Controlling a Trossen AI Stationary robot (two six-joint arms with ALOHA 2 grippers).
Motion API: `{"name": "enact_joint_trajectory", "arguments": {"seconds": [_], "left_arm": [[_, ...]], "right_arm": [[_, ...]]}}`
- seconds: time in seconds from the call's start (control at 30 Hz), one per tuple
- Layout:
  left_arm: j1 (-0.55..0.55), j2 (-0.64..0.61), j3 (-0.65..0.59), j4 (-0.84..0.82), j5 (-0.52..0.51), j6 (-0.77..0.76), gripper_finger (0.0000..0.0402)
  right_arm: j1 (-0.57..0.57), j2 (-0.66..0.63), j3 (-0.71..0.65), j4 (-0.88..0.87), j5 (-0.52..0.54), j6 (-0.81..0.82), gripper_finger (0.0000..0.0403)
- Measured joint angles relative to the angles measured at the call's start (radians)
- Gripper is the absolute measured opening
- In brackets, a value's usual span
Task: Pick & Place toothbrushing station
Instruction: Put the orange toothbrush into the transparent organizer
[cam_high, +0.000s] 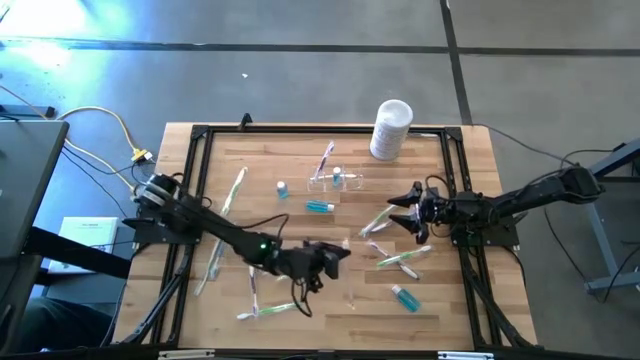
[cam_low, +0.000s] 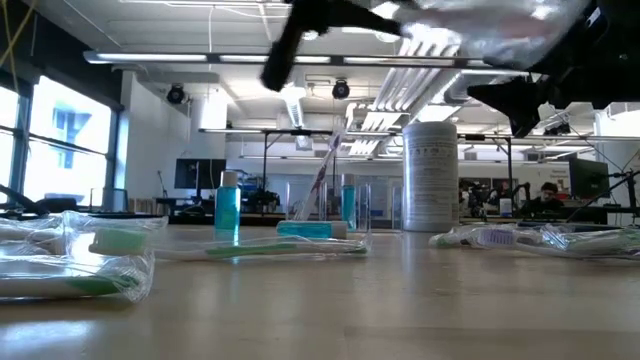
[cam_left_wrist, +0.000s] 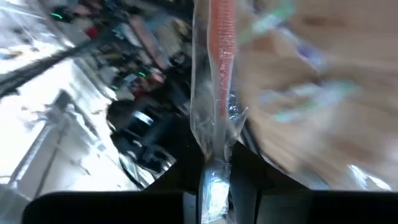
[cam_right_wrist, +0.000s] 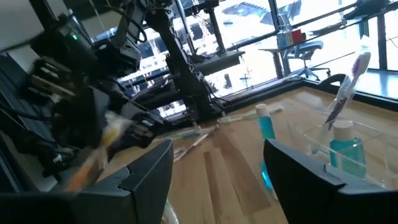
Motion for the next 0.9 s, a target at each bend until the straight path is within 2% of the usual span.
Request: {"name": "enact_joint_trajectory", "arguments": {"seconds": [0.3, 0.53, 0.7, 0.9], "left_arm": [[0.042, 0.054, 0.048, -0.001, 0.059, 0.007, 0.0038], [0.039, 0.069, 0.046, 0.007, 0.051, 0.019, 0.0038], [0.039, 0.070, 0.045, 0.006, 0.036, 0.018, 0.0038], [0.039, 0.070, 0.045, -0.001, 0.016, 0.017, 0.0038]], "right_arm": [[0.000, 0.214, 0.050, 0.134, -0.021, -0.033, 0.0243], [0.000, 0.385, 0.136, 0.190, -0.053, -0.046, 0.0243], [-0.001, 0.513, 0.224, 0.194, -0.019, -0.038, 0.0243], [0.000, 0.626, 0.302, 0.194, -0.117, -0.070, 0.0243]]}}
